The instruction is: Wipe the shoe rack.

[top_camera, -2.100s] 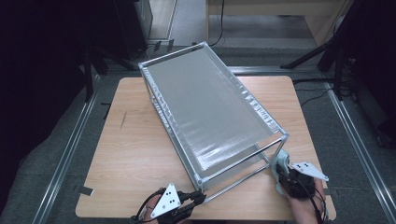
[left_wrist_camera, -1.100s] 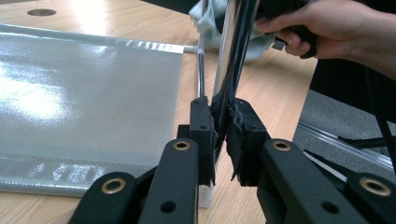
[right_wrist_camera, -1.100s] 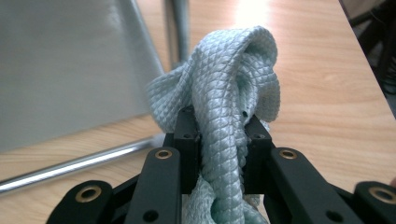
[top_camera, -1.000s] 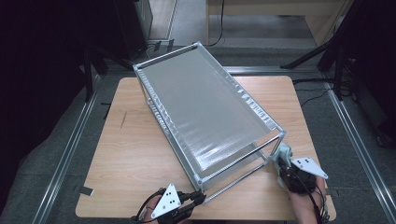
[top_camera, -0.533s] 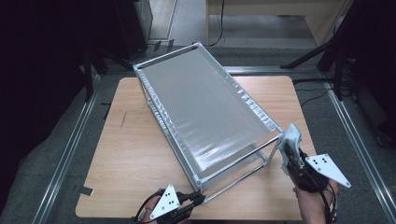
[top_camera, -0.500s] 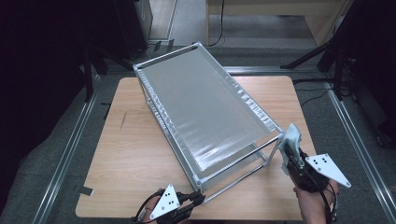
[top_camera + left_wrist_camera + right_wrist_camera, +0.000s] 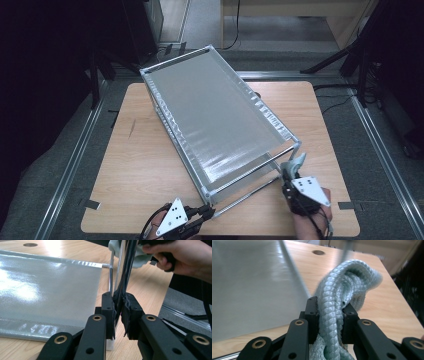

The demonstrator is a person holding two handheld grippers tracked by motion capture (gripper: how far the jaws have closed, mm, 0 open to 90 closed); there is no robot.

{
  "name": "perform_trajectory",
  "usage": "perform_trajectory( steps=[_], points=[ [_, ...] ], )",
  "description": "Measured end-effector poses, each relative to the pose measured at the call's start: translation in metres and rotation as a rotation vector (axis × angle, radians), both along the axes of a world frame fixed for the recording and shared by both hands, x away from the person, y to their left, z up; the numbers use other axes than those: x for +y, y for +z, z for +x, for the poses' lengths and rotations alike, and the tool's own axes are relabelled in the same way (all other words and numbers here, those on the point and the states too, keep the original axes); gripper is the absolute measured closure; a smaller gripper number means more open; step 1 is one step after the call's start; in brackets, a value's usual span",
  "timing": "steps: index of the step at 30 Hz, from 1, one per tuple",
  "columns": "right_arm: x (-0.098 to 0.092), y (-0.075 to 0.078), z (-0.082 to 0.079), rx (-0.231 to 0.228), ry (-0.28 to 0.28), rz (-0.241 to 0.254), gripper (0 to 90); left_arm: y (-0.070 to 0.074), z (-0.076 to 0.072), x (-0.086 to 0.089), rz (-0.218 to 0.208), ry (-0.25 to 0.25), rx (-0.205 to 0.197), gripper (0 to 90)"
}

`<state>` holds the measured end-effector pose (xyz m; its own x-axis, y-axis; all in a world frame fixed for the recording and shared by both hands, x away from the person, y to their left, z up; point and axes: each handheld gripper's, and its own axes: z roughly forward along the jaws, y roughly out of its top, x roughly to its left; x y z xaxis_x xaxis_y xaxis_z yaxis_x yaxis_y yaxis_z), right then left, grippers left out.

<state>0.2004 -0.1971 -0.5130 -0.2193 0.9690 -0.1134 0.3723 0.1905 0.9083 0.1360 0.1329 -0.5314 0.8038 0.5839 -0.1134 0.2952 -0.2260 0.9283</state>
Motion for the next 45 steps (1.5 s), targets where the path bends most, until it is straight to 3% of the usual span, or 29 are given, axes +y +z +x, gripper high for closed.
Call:
perform_trajectory(
  steps=[3, 6, 12, 23, 28, 34, 39, 41, 43, 45],
  points=[
    [0.020, -0.003, 0.001, 0.014, 0.111, -0.029, 73.7, 0.000, -0.001, 0.002, 0.000, 0.000, 0.001, 81.1],
    [0.029, -0.007, 0.008, 0.063, 0.154, -0.022, 73.1, 0.000, -0.001, 0.002, 0.000, 0.002, 0.003, 81.1],
    [0.009, -0.013, 0.025, 0.150, 0.017, 0.174, 73.2, -0.001, -0.003, 0.005, 0.002, 0.008, 0.004, 81.0],
    [0.002, -0.023, 0.022, 0.231, -0.025, 0.266, 74.0, -0.002, 0.000, 0.020, 0.027, 0.037, 0.004, 80.8],
    [0.008, -0.015, 0.020, 0.206, 0.003, 0.293, 73.9, -0.004, 0.004, 0.025, 0.021, 0.041, 0.025, 80.3],
    [0.003, 0.012, 0.014, 0.144, 0.002, 0.367, 73.8, -0.005, 0.003, 0.027, 0.027, 0.049, 0.028, 80.4],
    [0.001, 0.043, 0.001, 0.036, 0.041, 0.394, 72.8, -0.004, 0.001, 0.028, 0.043, 0.055, 0.017, 80.6],
    [0.001, 0.050, -0.003, 0.009, 0.054, 0.390, 72.7, -0.004, 0.001, 0.029, 0.025, 0.053, 0.022, 79.6],
    [0.002, 0.049, -0.002, 0.020, 0.067, 0.368, 72.6, -0.003, 0.001, 0.029, 0.008, 0.054, 0.019, 77.2],
    [0.003, 0.040, 0.004, 0.067, 0.066, 0.358, 72.5, -0.002, -0.001, 0.029, 0.010, 0.056, 0.010, 75.8]
  ],
)
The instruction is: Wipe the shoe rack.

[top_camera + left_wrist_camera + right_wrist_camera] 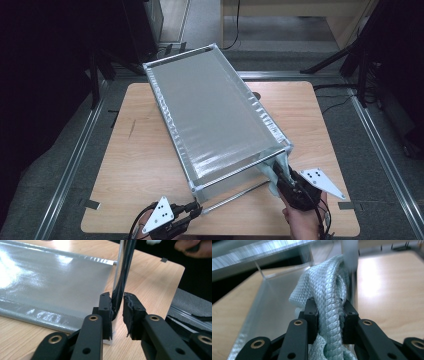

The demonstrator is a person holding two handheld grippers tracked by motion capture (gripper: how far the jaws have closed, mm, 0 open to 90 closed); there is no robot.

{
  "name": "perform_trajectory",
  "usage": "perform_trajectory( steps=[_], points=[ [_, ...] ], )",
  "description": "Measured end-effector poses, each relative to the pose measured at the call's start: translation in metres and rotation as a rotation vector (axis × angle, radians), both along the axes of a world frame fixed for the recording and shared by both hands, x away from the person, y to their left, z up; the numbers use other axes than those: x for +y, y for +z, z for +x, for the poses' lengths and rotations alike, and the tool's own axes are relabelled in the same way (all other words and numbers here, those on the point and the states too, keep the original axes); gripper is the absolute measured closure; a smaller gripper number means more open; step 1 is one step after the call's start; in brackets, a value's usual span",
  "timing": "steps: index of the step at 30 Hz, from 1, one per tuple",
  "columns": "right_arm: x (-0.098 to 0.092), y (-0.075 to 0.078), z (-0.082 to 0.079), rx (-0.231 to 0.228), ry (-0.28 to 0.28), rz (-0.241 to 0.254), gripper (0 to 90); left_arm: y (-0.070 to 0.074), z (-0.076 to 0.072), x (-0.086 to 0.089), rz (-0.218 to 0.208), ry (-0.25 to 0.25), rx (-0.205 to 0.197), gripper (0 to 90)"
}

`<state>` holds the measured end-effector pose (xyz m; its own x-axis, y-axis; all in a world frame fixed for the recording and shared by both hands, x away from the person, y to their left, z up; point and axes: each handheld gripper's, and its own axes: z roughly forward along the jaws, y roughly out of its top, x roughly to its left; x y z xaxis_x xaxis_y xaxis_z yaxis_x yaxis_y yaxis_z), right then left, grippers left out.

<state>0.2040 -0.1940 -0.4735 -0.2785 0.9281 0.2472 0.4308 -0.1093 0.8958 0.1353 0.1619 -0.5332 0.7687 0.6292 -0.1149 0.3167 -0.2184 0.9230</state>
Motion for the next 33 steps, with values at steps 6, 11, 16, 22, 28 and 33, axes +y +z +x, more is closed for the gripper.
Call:
perform_trajectory(
  steps=[6, 11, 16, 22, 28, 33],
  points=[
    [0.002, -0.046, 0.017, 0.193, 0.009, -0.006, 72.8, 0.000, 0.000, 0.001, -0.003, 0.008, 0.001, 80.1],
    [0.001, -0.058, 0.020, 0.238, -0.011, 0.024, 73.5, 0.001, 0.000, 0.002, -0.031, 0.002, 0.001, 78.0],
    [0.000, -0.057, 0.019, 0.230, -0.034, 0.017, 74.0, 0.003, -0.001, 0.002, -0.030, 0.011, -0.024, 79.6],
    [-0.003, -0.039, 0.015, 0.168, -0.050, 0.013, 74.3, 0.003, -0.002, 0.000, -0.021, 0.015, -0.031, 81.0],
    [-0.005, -0.003, 0.004, 0.038, -0.053, 0.016, 74.2, 0.003, -0.002, 0.001, -0.022, 0.013, -0.032, 81.1],
    [-0.003, 0.028, -0.012, -0.095, -0.062, -0.086, 73.8, 0.003, -0.002, 0.001, -0.022, 0.012, -0.032, 81.0]
  ],
)
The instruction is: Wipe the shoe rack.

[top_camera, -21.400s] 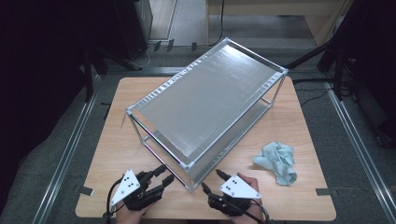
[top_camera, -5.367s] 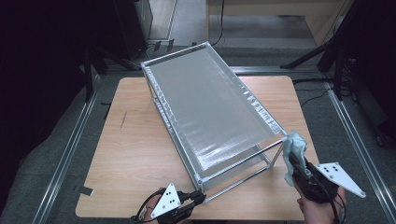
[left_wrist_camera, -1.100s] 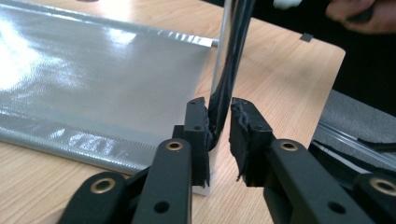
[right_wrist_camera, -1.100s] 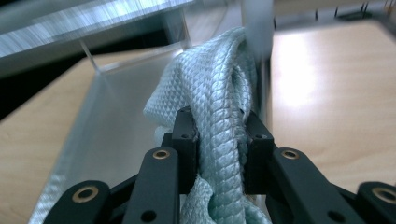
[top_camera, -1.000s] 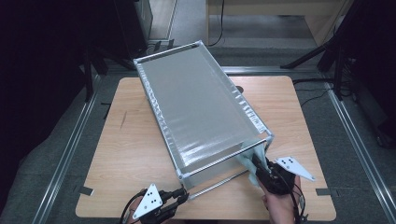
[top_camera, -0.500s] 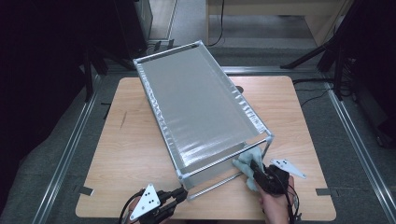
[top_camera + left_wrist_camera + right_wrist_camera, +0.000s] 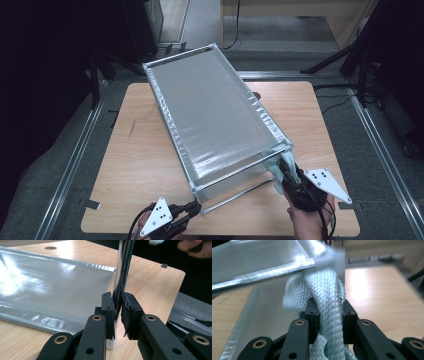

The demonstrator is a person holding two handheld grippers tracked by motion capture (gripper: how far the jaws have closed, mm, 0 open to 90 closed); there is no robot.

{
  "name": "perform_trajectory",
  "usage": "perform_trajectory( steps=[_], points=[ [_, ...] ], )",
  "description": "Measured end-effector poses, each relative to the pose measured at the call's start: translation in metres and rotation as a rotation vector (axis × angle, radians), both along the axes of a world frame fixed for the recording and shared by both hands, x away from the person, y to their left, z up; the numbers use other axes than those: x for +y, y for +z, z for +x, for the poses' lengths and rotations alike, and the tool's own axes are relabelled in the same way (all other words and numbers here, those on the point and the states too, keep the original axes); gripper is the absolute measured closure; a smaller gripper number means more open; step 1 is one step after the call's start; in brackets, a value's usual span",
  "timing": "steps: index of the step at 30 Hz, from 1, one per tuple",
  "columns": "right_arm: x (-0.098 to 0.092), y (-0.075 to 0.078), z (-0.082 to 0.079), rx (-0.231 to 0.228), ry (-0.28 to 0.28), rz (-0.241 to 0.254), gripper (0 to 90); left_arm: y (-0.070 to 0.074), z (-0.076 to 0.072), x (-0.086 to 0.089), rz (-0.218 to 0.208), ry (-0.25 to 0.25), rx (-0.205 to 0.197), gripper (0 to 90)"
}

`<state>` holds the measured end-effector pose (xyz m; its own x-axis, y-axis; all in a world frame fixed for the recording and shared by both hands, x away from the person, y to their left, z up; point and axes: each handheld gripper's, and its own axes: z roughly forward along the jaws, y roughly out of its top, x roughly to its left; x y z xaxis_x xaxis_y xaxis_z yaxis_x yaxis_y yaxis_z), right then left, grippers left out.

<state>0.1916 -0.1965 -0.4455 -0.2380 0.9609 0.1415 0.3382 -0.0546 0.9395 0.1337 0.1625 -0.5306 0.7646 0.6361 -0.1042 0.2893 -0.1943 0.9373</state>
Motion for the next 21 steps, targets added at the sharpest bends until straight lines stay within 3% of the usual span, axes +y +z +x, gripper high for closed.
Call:
perform_trajectory(
  steps=[2, 4, 8, 13, 14, 16, 18, 21],
  points=[
    [-0.001, 0.004, -0.002, -0.007, 0.007, -0.024, 73.5, 0.000, 0.000, 0.000, 0.000, -0.001, 0.000, 81.1],
    [-0.004, -0.001, 0.000, 0.017, 0.005, -0.020, 73.4, 0.000, 0.000, 0.000, 0.002, 0.000, -0.001, 81.1],
    [-0.008, -0.024, 0.007, 0.131, 0.019, -0.005, 73.5, 0.000, 0.000, 0.000, 0.002, -0.001, 0.000, 81.2],
    [-0.009, -0.057, 0.017, 0.258, 0.042, -0.099, 73.7, 0.000, 0.000, 0.000, 0.002, 0.000, 0.001, 81.2],
    [-0.009, -0.066, 0.020, 0.291, 0.049, -0.147, 73.7, 0.000, 0.000, 0.000, 0.002, 0.000, 0.001, 81.2],
    [-0.010, -0.073, 0.022, 0.320, 0.055, -0.175, 73.7, 0.000, 0.000, 0.000, 0.002, -0.001, 0.001, 81.2],
    [-0.012, -0.076, 0.023, 0.335, 0.064, -0.176, 73.6, 0.000, 0.000, 0.000, 0.002, -0.001, 0.001, 81.2],
    [-0.013, -0.070, 0.022, 0.308, 0.059, -0.214, 73.6, 0.000, 0.000, 0.000, 0.003, -0.001, 0.000, 81.2]
  ],
)
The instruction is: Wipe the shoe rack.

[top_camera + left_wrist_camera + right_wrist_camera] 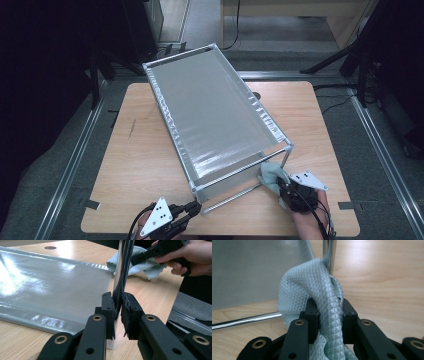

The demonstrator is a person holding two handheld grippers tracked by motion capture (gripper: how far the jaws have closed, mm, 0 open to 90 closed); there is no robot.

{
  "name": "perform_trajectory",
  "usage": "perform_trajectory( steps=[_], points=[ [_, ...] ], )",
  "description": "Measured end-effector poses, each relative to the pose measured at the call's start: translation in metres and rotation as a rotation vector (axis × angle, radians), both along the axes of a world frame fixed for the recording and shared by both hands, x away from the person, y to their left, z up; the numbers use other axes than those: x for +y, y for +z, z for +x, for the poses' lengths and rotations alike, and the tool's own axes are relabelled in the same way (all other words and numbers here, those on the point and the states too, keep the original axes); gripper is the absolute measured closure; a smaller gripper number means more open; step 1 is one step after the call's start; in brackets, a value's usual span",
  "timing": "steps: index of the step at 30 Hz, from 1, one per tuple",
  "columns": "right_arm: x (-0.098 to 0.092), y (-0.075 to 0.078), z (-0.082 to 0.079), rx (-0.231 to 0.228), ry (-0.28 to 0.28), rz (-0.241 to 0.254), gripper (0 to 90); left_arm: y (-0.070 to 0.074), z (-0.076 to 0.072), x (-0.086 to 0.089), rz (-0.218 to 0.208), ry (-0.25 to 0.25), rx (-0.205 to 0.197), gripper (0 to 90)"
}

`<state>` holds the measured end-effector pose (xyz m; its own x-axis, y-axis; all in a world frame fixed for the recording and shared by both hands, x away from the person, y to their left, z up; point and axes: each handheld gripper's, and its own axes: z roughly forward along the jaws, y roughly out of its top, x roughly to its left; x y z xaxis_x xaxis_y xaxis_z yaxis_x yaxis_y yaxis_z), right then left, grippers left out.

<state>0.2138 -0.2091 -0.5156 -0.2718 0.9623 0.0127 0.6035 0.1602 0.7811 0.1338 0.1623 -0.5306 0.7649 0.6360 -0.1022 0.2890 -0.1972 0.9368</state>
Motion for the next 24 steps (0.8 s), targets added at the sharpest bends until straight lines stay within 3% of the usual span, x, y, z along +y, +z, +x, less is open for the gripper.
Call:
perform_trajectory(
  steps=[6, 8, 13, 16, 24],
  points=[
    [-0.002, 0.028, -0.008, -0.148, 0.016, 0.024, 73.2, 0.000, 0.000, 0.000, -0.001, 0.000, 0.001, 81.2],
    [-0.003, 0.040, -0.014, -0.220, 0.010, 0.024, 73.1, 0.000, 0.000, 0.000, 0.000, 0.000, 0.000, 81.2],
    [-0.004, 0.059, -0.025, -0.350, -0.001, 0.009, 72.3, 0.000, 0.000, 0.000, 0.000, -0.001, 0.000, 81.2],
    [-0.005, 0.054, -0.021, -0.316, -0.003, -0.006, 70.6, 0.000, 0.000, 0.000, 0.000, 0.000, 0.000, 81.2],
    [-0.017, 0.007, 0.003, -0.064, 0.022, 0.047, 69.5, 0.000, 0.000, 0.000, 0.002, -0.001, 0.001, 81.3]
  ],
)
